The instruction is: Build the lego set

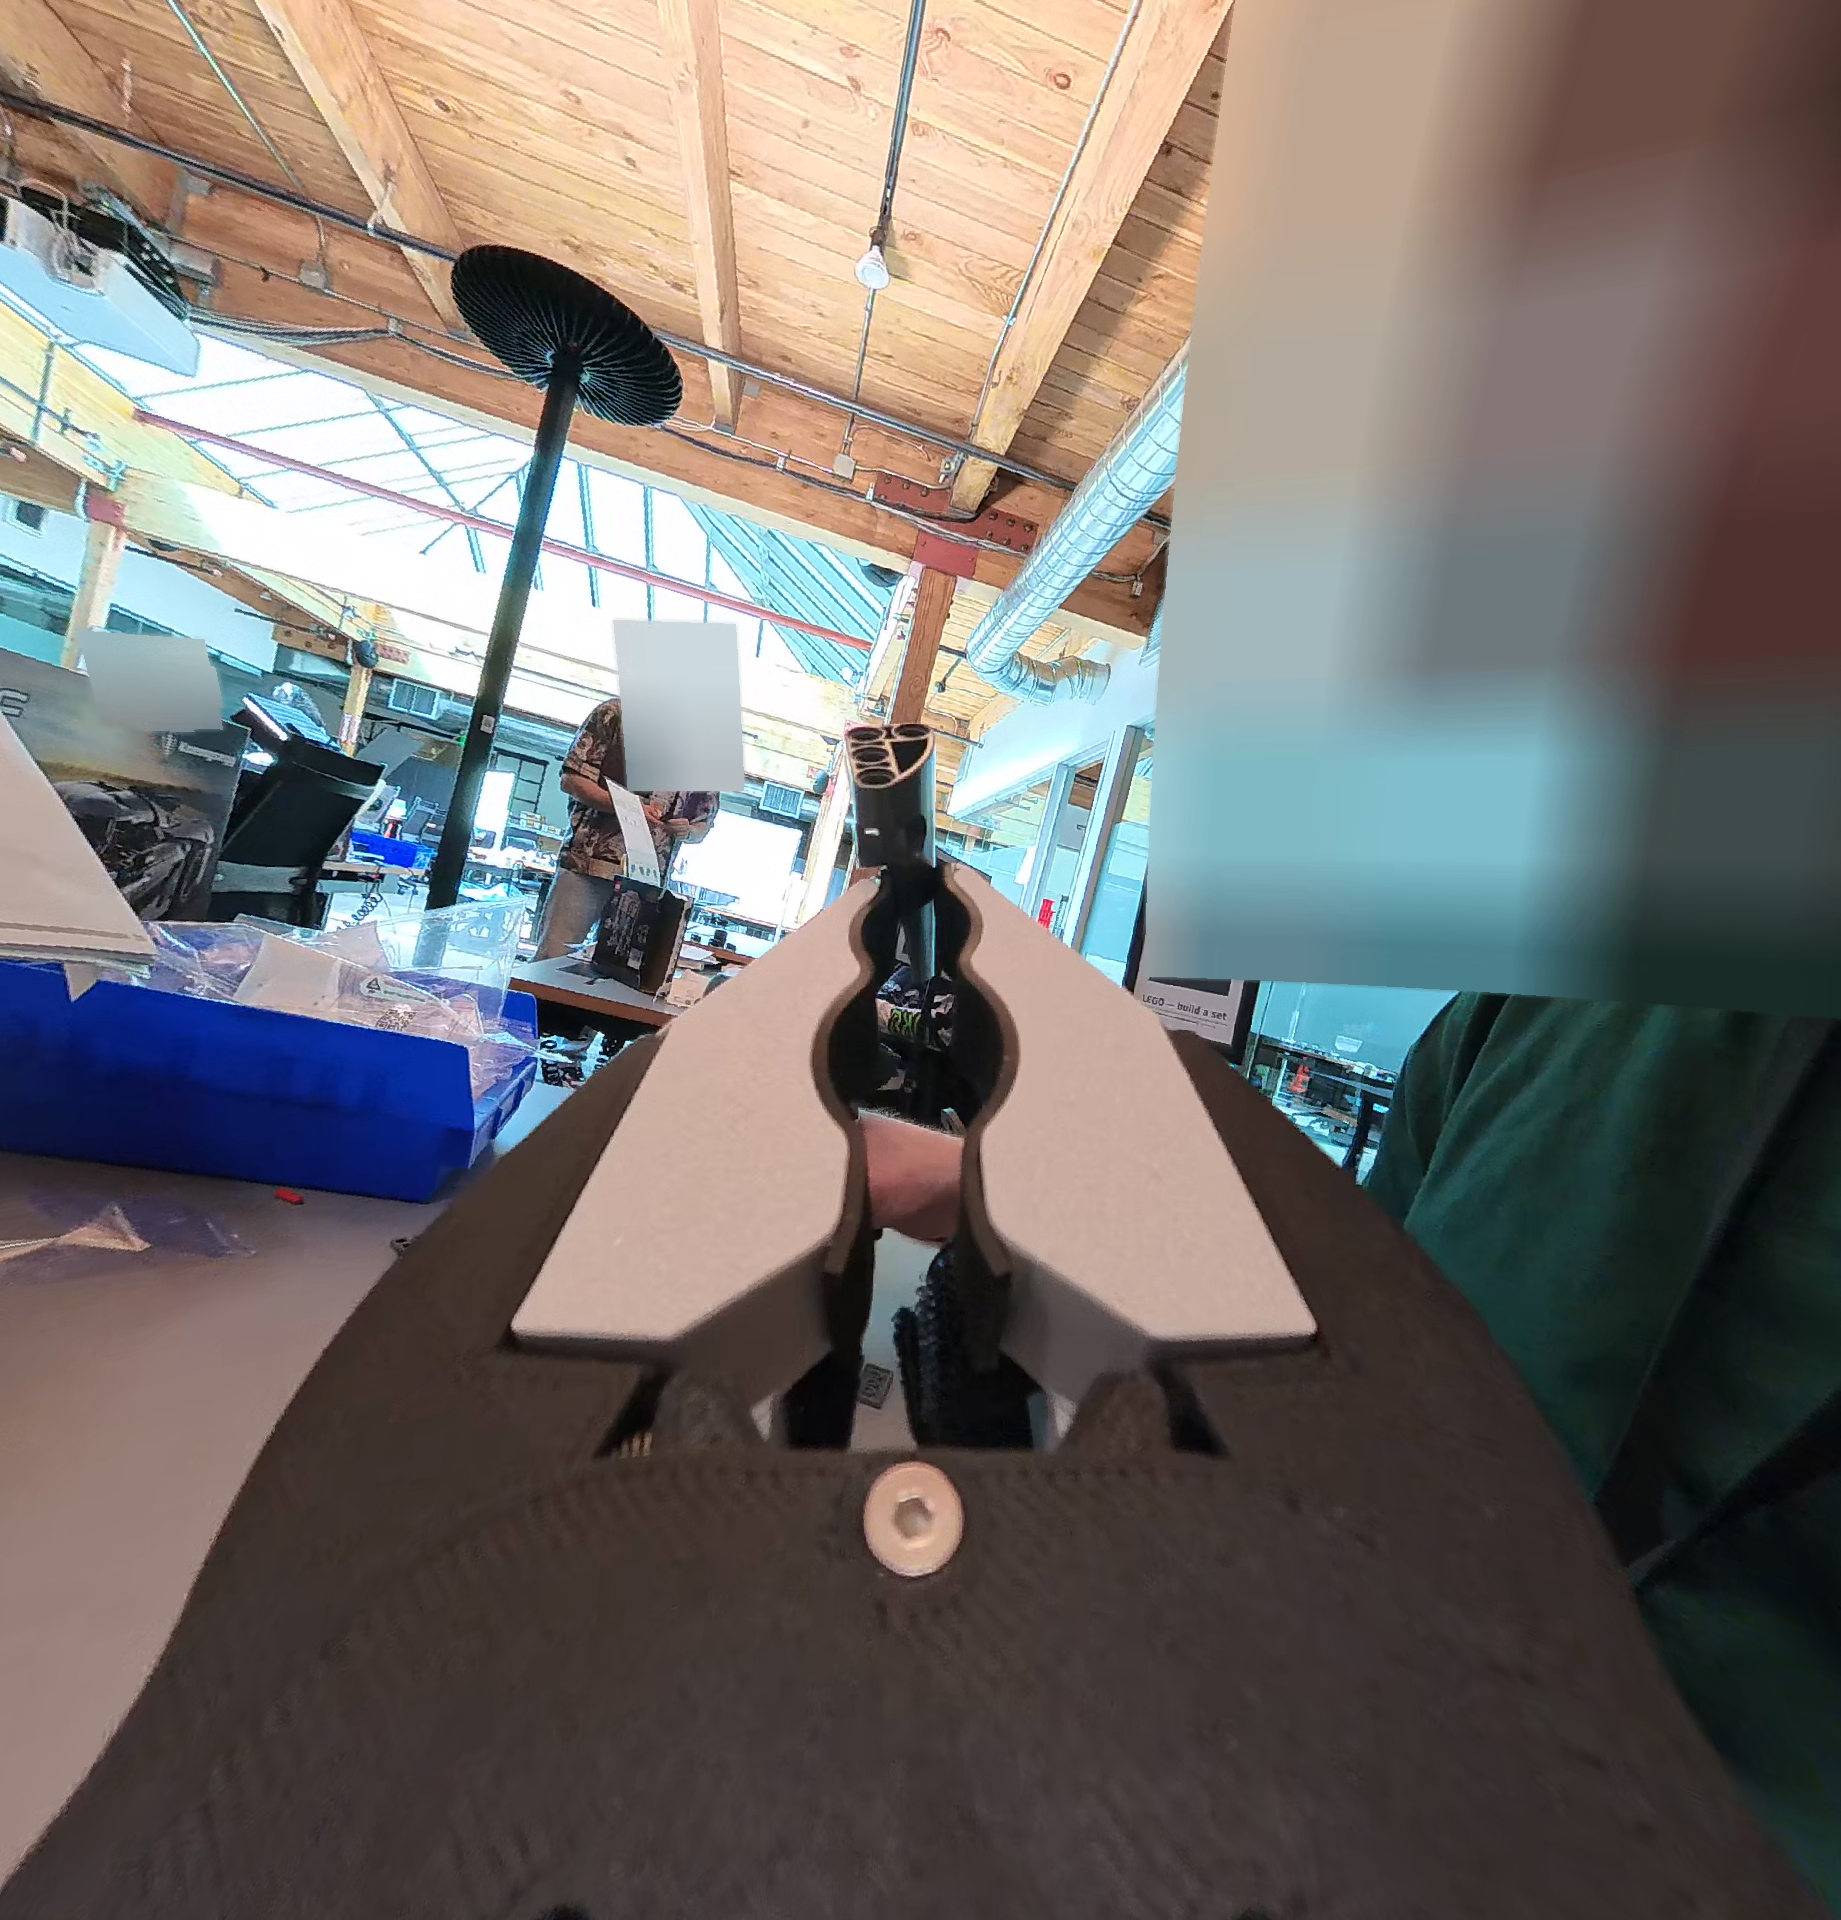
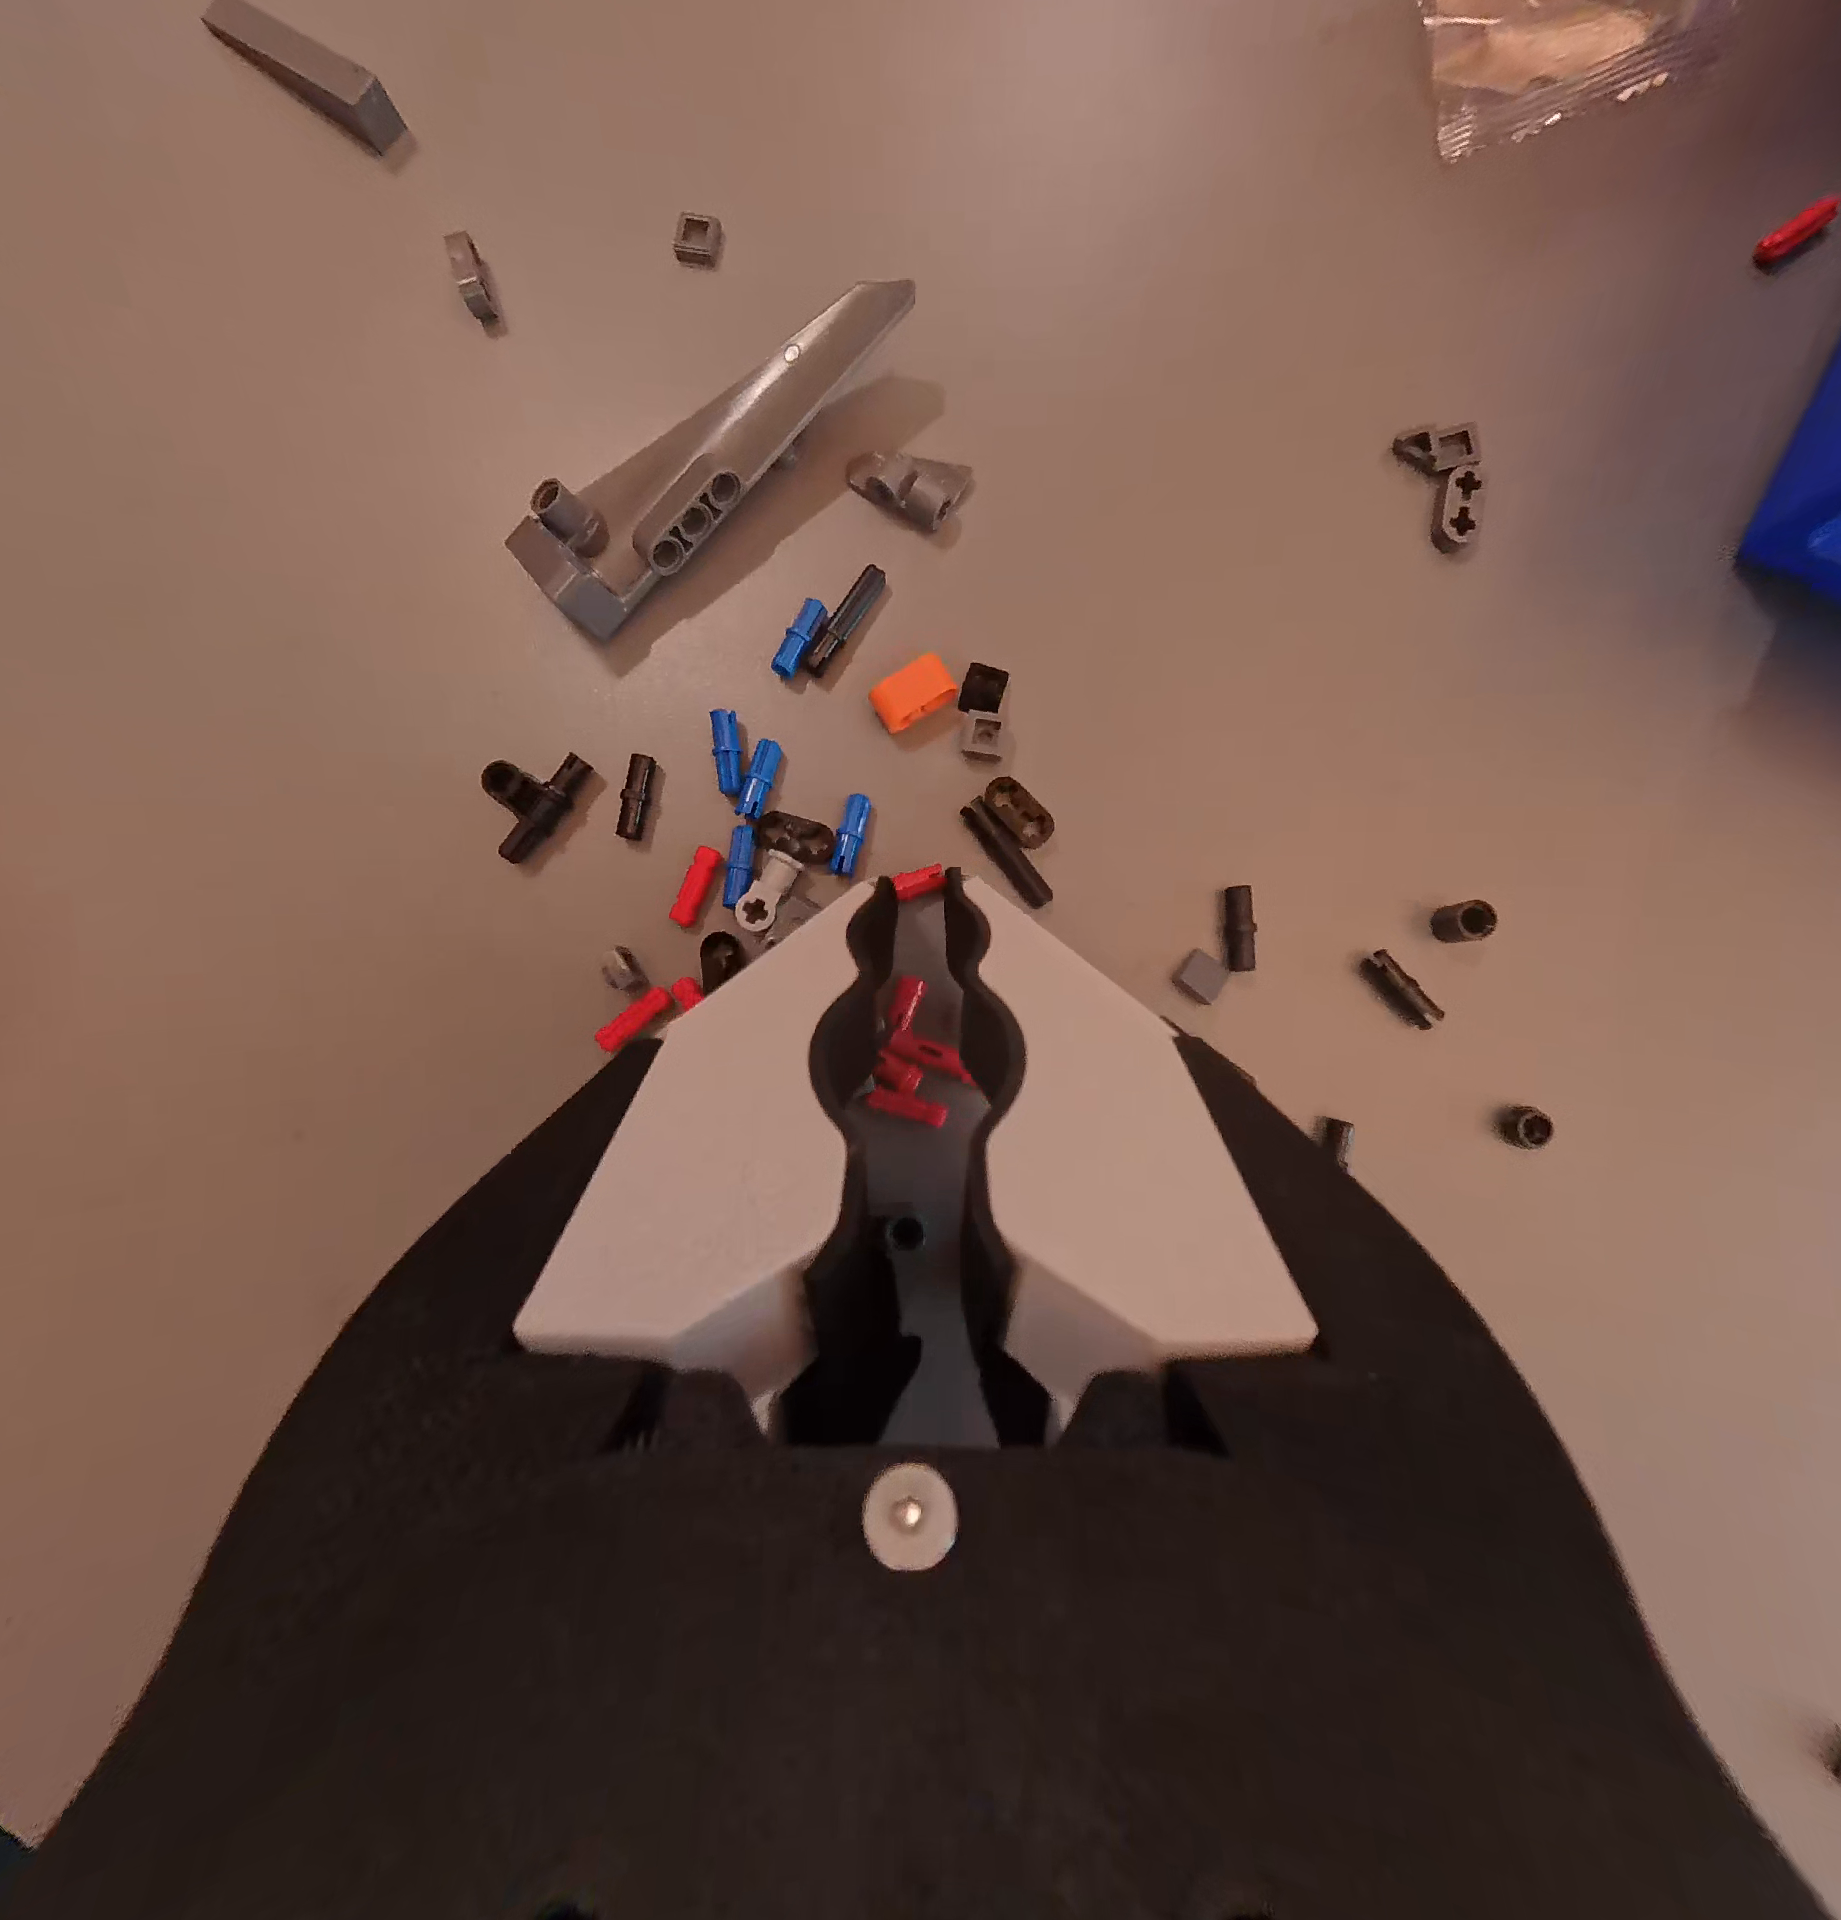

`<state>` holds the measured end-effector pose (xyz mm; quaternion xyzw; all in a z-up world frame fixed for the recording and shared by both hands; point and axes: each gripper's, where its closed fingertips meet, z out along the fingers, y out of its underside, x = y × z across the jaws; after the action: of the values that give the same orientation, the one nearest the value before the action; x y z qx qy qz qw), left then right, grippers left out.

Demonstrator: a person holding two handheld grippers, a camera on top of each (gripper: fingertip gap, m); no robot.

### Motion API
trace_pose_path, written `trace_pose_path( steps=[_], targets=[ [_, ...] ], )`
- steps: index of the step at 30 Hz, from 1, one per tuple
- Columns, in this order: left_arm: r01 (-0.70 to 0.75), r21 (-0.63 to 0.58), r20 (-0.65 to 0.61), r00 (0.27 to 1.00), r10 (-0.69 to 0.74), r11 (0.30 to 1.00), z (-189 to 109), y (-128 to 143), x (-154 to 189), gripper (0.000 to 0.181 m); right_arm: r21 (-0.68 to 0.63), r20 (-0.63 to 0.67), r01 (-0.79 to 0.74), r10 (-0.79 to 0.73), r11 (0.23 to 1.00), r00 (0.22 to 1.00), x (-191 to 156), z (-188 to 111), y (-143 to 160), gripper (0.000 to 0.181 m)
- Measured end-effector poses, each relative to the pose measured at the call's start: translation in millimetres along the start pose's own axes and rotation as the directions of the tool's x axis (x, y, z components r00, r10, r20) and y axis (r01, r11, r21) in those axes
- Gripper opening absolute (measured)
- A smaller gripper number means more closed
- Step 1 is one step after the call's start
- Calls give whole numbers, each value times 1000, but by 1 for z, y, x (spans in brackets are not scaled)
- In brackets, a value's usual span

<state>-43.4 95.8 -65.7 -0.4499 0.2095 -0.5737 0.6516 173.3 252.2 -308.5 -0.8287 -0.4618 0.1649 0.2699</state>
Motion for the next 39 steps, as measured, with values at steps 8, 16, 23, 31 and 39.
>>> trace_pose_path(
  steps=[8,16,23,31,39],
  targets=[
    [-2,-11,-3,1000,2,1000,2,2,0,4,-33,97,168,-164,985,982,-6,6,-7,8],
    [0,-1,-1,1000,0,1000,0,0,-1,4,-102,36,76,-73,992,997,-3,1,-4,19],
    [20,-4,-11,1000,-20,1000,2,4,-3,4,-21,-41,-139,138,990,990,-8,3,-4,14],
    [22,-4,-13,1000,-22,1000,2,4,-2,4,34,-138,-188,191,981,972,-5,8,-10,10],
    [19,-3,-12,1000,-19,1000,1,3,-2,4,52,-128,-121,127,991,984,-5,9,-13,3]
  ],
)
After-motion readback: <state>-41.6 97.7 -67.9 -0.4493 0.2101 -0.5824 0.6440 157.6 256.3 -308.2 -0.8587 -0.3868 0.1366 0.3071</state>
